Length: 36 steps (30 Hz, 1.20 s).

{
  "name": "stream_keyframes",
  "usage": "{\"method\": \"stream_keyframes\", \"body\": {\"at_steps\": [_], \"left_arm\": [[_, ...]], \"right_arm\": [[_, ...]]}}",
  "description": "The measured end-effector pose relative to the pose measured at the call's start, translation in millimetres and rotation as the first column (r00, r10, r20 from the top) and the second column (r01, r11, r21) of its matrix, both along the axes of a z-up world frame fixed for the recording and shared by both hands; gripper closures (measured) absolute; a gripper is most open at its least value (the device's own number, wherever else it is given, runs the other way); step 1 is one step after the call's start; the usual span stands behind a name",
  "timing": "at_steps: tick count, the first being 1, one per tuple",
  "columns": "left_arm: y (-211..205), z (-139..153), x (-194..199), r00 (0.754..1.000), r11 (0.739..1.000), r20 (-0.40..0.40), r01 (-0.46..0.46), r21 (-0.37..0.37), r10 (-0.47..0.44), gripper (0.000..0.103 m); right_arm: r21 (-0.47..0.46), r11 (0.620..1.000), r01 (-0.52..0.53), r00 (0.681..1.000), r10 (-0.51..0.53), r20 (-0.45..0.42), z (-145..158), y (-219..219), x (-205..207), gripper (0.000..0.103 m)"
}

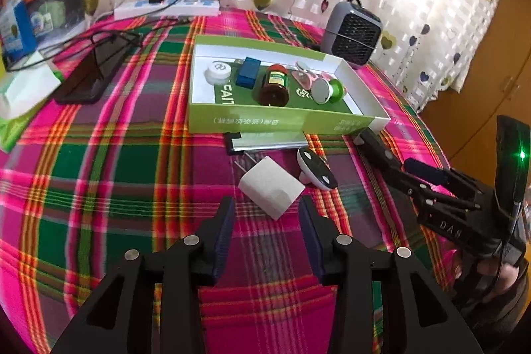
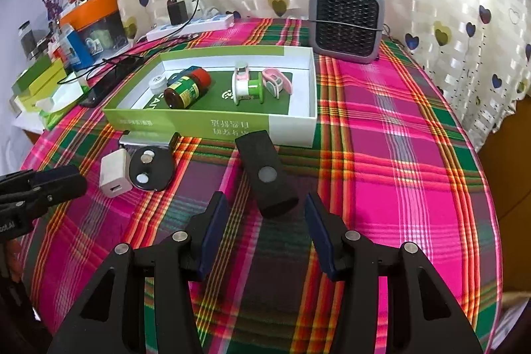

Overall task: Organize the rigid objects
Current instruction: 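Withdraw both tools from the box toward the white charger and black item, then grasp the white charger plug with the left tool while the right tool grasps the black rectangular item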

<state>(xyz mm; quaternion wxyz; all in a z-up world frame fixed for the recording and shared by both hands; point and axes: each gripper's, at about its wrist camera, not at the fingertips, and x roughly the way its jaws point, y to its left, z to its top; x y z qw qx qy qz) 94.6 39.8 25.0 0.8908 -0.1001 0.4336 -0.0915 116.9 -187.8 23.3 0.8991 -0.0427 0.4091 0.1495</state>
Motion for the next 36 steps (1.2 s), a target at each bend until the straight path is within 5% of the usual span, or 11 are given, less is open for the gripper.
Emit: {"method": "stream_keyframes", "body": {"at_steps": [11,21,36], "left_arm": [[-17.3,-2.9,14.2,1.0,0.997,-0.014,0.002,0.079,-0.001,0.064],[-36.9,-11.5,24.2,0.999,0.972,-0.034,0.001,0.235,0.007,0.062],[-16.1,-11.9,15.8,0.999,0.974,-0.042,-0.023,0.224,0.033,0.062]], "right_arm": [[-0.025,1.0,-0.016,1.0,0.015,-0.026,-7.0,4.3,17.8,0.053],[-0.032,0.999,-0.023,0.999,0.022,-0.042,-12.5,5.8,28.7,0.053],[-0.052,0.997,-0.049,0.998,0.047,-0.041,-13.6,8.3,35.1,0.053]]}}
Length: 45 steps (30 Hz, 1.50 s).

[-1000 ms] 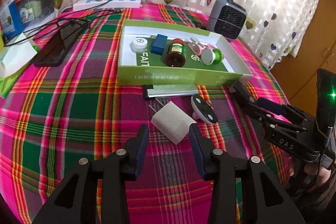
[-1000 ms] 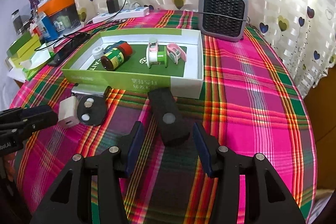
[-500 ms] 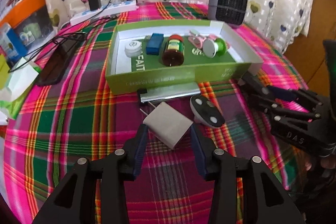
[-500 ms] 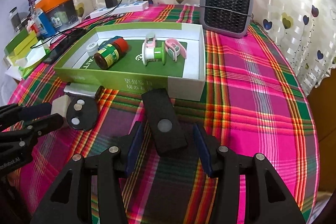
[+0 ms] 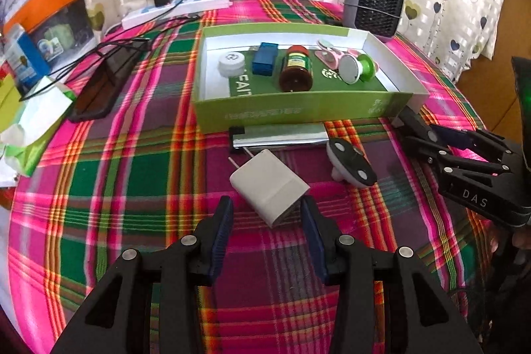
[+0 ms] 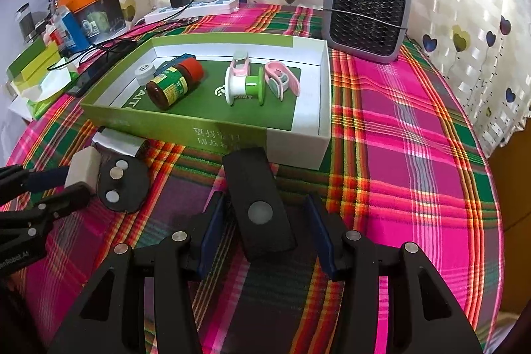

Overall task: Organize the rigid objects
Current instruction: 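Grasp the white charger plug with the left tool while the right tool grasps the black rectangular item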

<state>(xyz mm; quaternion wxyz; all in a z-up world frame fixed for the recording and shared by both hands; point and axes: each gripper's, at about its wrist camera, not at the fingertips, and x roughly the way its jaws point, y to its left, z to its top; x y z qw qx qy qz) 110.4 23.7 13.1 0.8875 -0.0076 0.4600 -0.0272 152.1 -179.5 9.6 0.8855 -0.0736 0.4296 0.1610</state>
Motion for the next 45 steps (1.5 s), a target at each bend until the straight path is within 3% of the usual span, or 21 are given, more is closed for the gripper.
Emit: {"method": "stream_keyframes", "body": {"at_steps": [11,18,36,45], "left_arm": [[30.2,4.8,-15.6,0.997,0.997,0.017,-0.08,-0.009,0.08,0.062],[31.8,18.5,-20.2,0.996,0.995,0.069,-0.048,-0.09,0.054,0.062],[29.2,-2.9,15.2,0.998,0.995,-0.001,-0.069,-0.074,0.069,0.062],[29.8,-4.0,16.0,0.999,0.997,0.018,-0.043,-0.066,0.044,0.062]], "right_arm": [[-0.011,1.0,-0.009,1.0,0.009,-0.002,-0.1,3.1,-3.0,0.053],[-0.016,1.0,-0.007,1.0,0.007,0.0,-0.4,4.2,-3.3,0.053],[-0.014,1.0,-0.001,1.0,0.001,0.0,-0.4,2.7,-1.3,0.053],[-0.009,1.0,0.018,1.0,-0.018,0.009,-0.1,3.0,0.3,0.053]]}}
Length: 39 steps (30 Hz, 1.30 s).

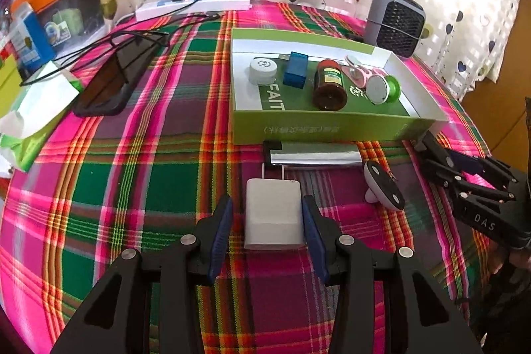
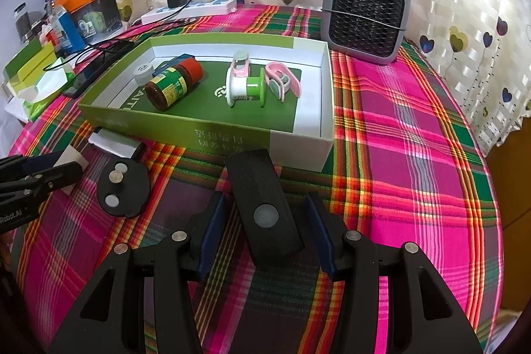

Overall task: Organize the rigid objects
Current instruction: 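Grasp the white charger plug with the left tool while the right tool grasps the black rectangular item, then carry the white charger and black item with both tools toward the box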

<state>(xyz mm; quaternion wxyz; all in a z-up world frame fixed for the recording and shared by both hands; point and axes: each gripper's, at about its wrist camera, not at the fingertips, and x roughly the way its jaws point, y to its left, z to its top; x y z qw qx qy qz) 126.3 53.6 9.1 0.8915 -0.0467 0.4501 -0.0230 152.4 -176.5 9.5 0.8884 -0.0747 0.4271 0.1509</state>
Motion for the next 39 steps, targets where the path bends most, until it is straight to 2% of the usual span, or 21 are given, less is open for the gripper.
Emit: {"method": "stream_keyframes", "body": {"at_steps": [12,17,24,27,39], "left_arm": [[3.4,0.0,-3.5,1.0,1.0,0.014,0.002,-0.026,-0.002,0.062],[3.3,0.0,-3.7,1.0,1.0,0.015,0.002,-0.028,-0.001,0.064],[2.9,0.2,-5.1,1.0,1.0,0.015,-0.001,-0.021,0.002,0.07],[3.0,0.4,-4.9,1.0,1.0,0.016,-0.003,-0.022,0.003,0.07],[3.7,0.5,-4.8,1.0,1.0,0.016,-0.003,-0.024,0.004,0.07]], "right_arm": [[0.001,1.0,0.0,1.0,0.0,0.0,-0.4,0.0,-1.0,0.055],[0.003,1.0,0.004,1.0,-0.004,0.003,0.3,0.5,-2.2,0.064],[0.006,1.0,0.007,1.0,-0.007,0.004,0.7,0.9,-3.1,0.067],[0.008,1.0,0.007,1.0,-0.008,0.005,0.7,0.7,-3.3,0.075],[0.013,1.0,0.008,1.0,-0.008,0.005,0.7,0.9,-4.7,0.075]]}}
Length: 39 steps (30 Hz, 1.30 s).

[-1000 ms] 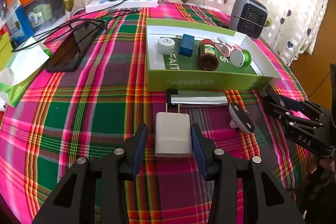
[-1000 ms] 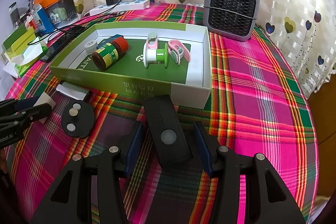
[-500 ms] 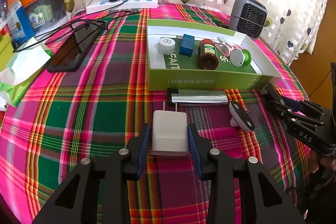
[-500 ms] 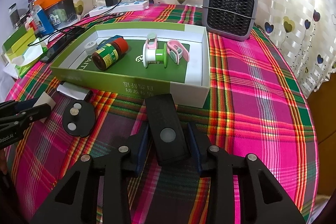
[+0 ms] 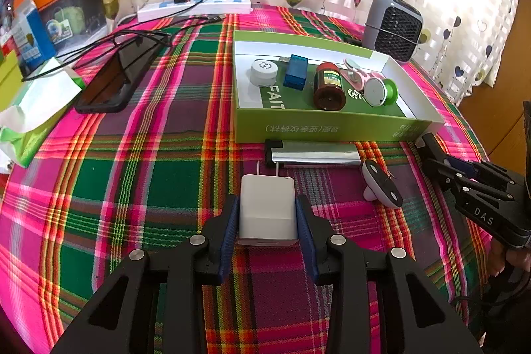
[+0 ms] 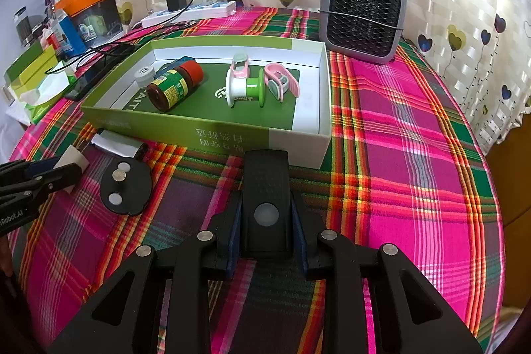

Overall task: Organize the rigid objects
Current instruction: 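Carry the white charger and black item with both tools toward the box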

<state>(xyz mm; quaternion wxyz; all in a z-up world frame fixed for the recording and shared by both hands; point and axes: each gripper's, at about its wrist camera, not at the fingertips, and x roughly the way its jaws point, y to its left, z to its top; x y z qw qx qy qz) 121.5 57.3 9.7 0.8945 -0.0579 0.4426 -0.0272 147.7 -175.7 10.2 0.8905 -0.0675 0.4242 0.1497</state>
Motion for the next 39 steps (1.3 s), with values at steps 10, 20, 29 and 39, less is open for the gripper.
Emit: {"method": "stream_keyframes", "body": {"at_steps": [10,20,29,39], "left_arm": [[0.2,-0.1,-0.1,1.0,1.0,0.0,0.0,0.0,0.0,0.07],[0.4,-0.1,-0.3,1.0,1.0,0.001,0.001,-0.001,-0.001,0.07],[-1.6,4.1,-2.5,1.0,1.0,0.011,0.011,-0.009,-0.011,0.07],[-4.5,13.1,-8.1,0.999,1.0,0.035,0.018,-0.009,-0.018,0.07]], "right_arm": [[0.002,1.0,0.0,1.0,0.0,0.0,0.0,-0.7,-0.2,0.075],[0.012,1.0,0.007,1.0,-0.007,-0.001,0.3,-1.9,-2.0,0.075],[0.021,1.0,0.007,1.0,-0.007,0.0,1.4,-2.5,-3.8,0.075],[0.042,0.999,0.006,1.0,-0.006,0.009,5.2,-4.2,-7.4,0.075]]}}
